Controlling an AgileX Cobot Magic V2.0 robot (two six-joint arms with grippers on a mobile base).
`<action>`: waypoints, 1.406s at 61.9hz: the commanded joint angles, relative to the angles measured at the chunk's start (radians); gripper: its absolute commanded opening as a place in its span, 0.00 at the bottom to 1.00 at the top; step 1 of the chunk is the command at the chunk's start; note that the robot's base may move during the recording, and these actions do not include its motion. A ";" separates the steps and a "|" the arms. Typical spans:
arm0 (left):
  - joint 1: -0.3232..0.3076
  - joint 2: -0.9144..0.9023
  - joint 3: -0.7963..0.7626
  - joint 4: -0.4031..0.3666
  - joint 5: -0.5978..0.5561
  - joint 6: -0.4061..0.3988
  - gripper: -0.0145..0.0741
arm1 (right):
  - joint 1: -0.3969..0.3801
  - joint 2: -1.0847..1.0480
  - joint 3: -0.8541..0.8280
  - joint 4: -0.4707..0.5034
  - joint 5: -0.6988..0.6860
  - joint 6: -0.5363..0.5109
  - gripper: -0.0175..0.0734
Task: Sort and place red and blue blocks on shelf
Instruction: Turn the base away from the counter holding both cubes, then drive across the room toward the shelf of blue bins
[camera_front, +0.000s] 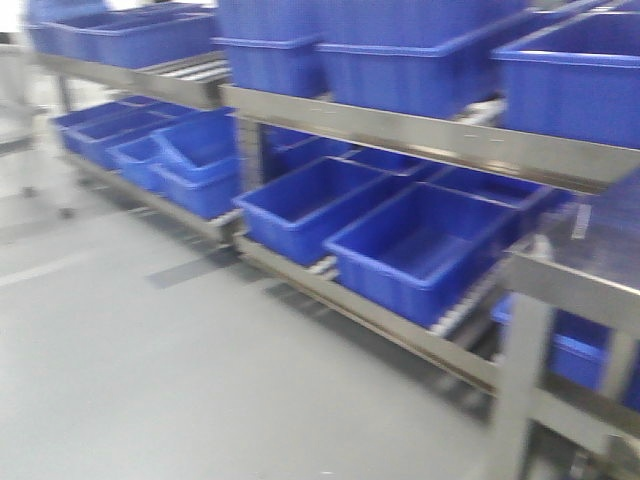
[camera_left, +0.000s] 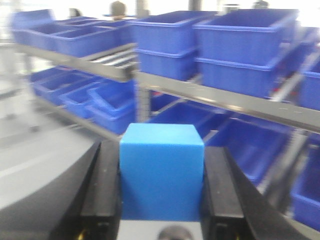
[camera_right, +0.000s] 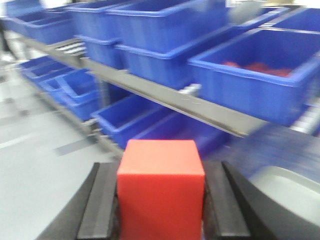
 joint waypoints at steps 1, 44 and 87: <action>0.002 0.011 -0.030 -0.001 -0.092 -0.002 0.30 | -0.008 0.010 -0.028 -0.009 -0.093 -0.009 0.25; 0.002 0.011 -0.030 -0.001 -0.092 -0.002 0.30 | -0.008 0.010 -0.028 -0.009 -0.093 -0.009 0.25; 0.002 0.011 -0.030 -0.001 -0.092 -0.002 0.30 | -0.008 0.010 -0.028 -0.009 -0.093 -0.009 0.25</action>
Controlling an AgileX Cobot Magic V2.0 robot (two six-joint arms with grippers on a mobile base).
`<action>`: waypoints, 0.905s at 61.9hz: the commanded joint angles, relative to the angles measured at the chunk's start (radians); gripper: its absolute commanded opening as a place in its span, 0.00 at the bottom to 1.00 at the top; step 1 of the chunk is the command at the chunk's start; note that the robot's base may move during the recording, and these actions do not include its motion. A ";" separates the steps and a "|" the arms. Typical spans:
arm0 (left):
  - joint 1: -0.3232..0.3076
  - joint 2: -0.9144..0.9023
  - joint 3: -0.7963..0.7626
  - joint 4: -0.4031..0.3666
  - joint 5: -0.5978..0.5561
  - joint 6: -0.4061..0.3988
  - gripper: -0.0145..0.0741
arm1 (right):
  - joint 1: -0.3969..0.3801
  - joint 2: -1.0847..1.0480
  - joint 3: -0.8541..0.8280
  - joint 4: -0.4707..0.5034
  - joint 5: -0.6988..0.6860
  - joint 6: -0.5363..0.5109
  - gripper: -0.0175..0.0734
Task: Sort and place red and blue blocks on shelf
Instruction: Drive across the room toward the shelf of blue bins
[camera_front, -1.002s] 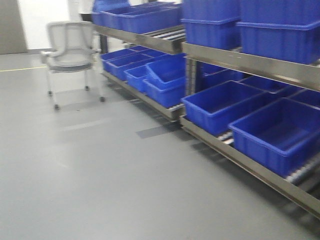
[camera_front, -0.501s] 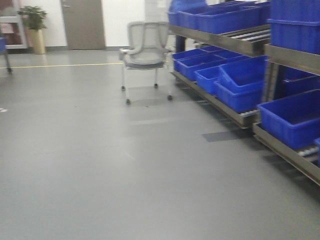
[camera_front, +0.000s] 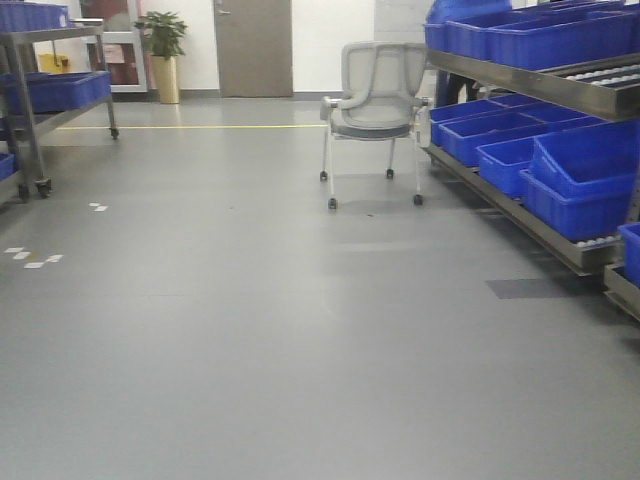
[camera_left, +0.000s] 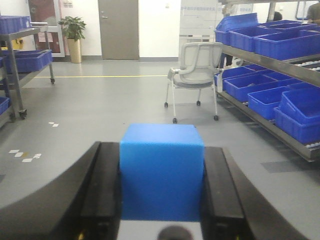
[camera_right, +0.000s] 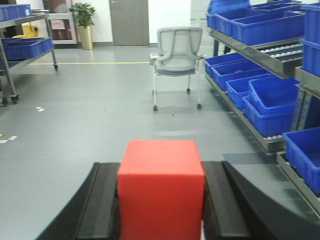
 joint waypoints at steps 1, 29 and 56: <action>0.002 0.011 -0.030 -0.001 -0.092 -0.002 0.30 | -0.008 0.010 -0.028 -0.009 -0.093 -0.009 0.25; 0.002 0.011 -0.030 -0.001 -0.092 -0.002 0.30 | -0.008 0.010 -0.028 -0.009 -0.093 -0.009 0.25; 0.002 0.011 -0.030 -0.001 -0.092 -0.002 0.30 | -0.008 0.010 -0.028 -0.009 -0.093 -0.009 0.25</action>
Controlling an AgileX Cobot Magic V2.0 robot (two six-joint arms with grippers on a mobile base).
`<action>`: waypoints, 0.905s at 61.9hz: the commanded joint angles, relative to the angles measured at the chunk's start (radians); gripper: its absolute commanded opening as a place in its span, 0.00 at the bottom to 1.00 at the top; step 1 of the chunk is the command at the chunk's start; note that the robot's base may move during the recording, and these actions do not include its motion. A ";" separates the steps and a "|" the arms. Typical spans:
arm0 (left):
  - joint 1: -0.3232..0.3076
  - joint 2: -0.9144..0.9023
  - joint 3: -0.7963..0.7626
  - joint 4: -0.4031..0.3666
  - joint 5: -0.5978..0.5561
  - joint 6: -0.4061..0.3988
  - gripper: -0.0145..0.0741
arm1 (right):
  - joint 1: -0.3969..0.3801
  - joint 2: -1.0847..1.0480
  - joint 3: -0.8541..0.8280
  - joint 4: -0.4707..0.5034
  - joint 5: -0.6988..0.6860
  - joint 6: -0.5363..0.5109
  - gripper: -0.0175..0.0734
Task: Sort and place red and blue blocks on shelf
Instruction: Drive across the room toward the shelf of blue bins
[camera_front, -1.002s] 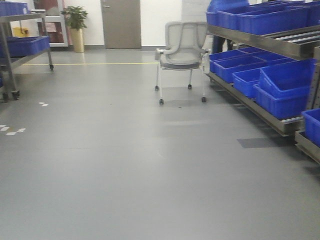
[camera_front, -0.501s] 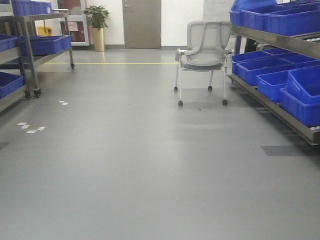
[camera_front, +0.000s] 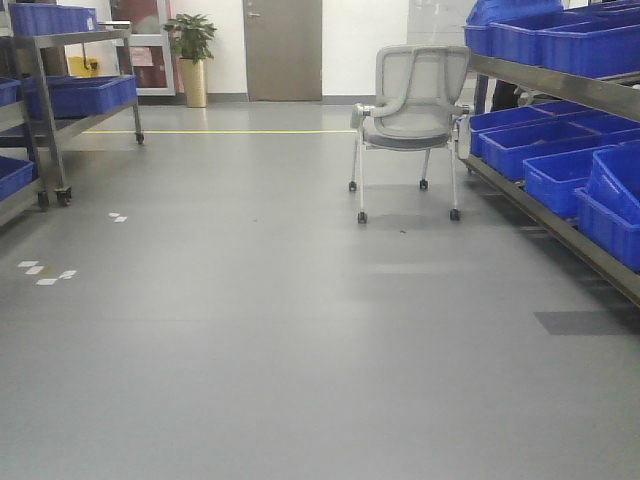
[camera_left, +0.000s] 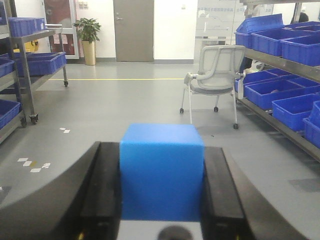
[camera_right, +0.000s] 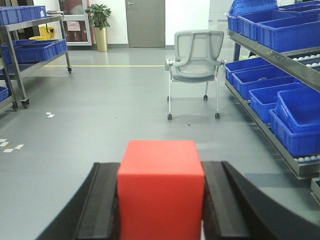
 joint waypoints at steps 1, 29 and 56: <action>0.002 0.011 -0.030 -0.001 -0.092 -0.002 0.30 | -0.008 0.010 -0.028 -0.009 -0.093 -0.009 0.25; 0.002 0.011 -0.030 -0.001 -0.092 -0.002 0.30 | -0.008 0.010 -0.028 -0.009 -0.093 -0.009 0.25; 0.002 0.011 -0.030 -0.001 -0.092 -0.002 0.30 | -0.008 0.010 -0.028 -0.009 -0.093 -0.009 0.25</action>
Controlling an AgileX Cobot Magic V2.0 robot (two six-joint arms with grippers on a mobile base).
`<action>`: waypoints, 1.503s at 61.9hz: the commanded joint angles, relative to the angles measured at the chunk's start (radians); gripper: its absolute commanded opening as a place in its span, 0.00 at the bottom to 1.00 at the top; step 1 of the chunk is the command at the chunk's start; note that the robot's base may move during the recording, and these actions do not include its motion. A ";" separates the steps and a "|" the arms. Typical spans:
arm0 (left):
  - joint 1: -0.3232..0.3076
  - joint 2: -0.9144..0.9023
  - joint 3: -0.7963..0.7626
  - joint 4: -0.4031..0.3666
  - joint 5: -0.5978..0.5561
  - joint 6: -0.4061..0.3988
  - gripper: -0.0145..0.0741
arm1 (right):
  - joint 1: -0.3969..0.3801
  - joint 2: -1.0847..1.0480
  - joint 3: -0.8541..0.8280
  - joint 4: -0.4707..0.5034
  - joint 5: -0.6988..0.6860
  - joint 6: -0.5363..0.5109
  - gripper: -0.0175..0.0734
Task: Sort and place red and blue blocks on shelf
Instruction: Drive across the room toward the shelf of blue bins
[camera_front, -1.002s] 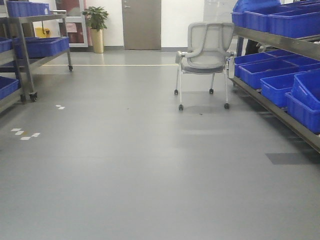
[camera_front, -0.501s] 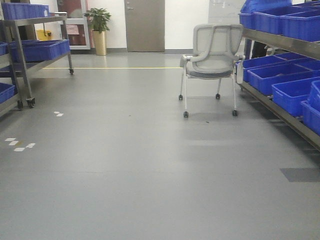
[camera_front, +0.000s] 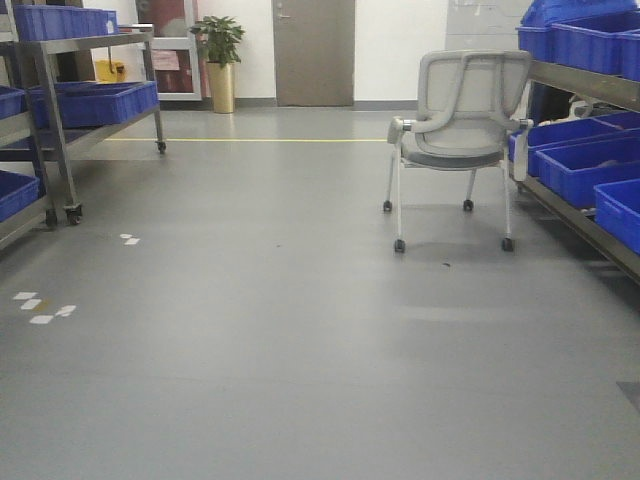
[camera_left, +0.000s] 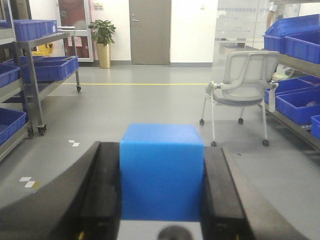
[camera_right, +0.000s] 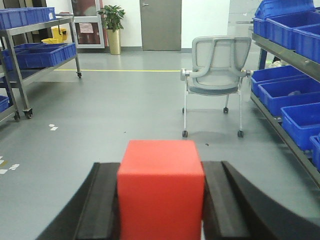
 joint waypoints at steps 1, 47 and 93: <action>0.002 0.011 -0.030 -0.001 -0.092 -0.002 0.30 | -0.008 0.010 -0.028 -0.009 -0.093 -0.009 0.25; 0.002 0.011 -0.030 -0.001 -0.092 -0.002 0.30 | -0.008 0.010 -0.028 -0.009 -0.093 -0.009 0.25; 0.002 0.011 -0.030 -0.001 -0.092 -0.002 0.30 | -0.008 0.010 -0.028 -0.009 -0.093 -0.009 0.25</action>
